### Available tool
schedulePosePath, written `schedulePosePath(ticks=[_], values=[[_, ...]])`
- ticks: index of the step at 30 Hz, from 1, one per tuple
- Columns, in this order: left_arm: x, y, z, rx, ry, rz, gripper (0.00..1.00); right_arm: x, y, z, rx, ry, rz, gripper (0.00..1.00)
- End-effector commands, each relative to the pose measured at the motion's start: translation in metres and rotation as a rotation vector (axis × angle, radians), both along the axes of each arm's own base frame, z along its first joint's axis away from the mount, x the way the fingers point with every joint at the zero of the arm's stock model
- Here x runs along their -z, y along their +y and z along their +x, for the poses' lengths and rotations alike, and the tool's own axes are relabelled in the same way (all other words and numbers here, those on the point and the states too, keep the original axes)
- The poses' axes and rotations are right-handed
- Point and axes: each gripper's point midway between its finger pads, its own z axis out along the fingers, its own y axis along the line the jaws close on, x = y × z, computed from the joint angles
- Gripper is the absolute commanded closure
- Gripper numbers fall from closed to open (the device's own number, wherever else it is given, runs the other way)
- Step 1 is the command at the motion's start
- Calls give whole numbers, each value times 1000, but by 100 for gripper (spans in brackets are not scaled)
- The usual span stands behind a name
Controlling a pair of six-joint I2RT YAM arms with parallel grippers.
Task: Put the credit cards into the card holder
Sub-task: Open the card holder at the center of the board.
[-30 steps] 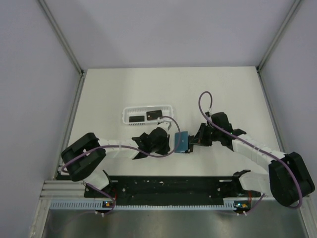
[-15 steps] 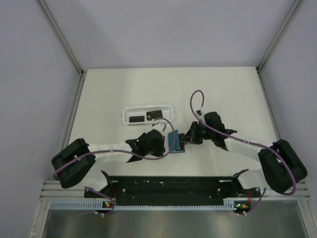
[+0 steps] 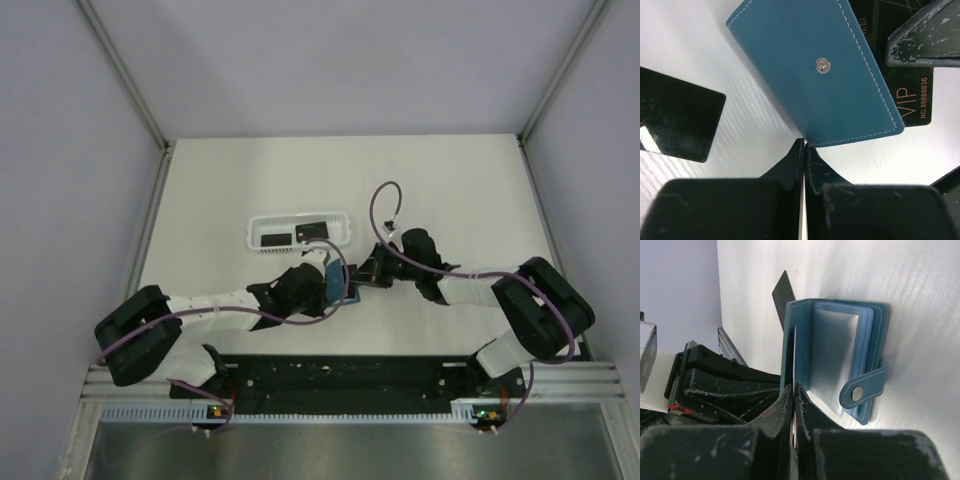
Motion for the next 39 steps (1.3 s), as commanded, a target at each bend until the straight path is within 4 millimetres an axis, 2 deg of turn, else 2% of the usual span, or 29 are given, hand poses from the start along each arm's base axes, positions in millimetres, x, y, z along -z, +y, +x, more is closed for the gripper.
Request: schedulePosePath(ticks=[1, 7, 15, 18, 24, 30, 39], values=[[-18, -2, 4, -1, -47, -43, 100, -16, 10, 4, -4, -63, 85, 100], [-40, -17, -11, 74, -34, -159, 100, -14, 14, 3, -21, -49, 104, 100], [-100, -30, -12, 135, -131, -307, 100, -19, 21, 1, -49, -50, 152, 100], [-109, -36, -14, 175, -136, -315, 100, -23, 23, 1, -60, -52, 172, 100], [-104, -39, -12, 184, -133, -295, 100, -27, 31, 1, -82, -39, 239, 100], [-98, -48, 0, 202, -149, -225, 100, -25, 34, 0, -91, -27, 263, 100], [-69, -43, 23, 170, -170, -60, 100, -20, 35, -1, -93, -16, 257, 100]])
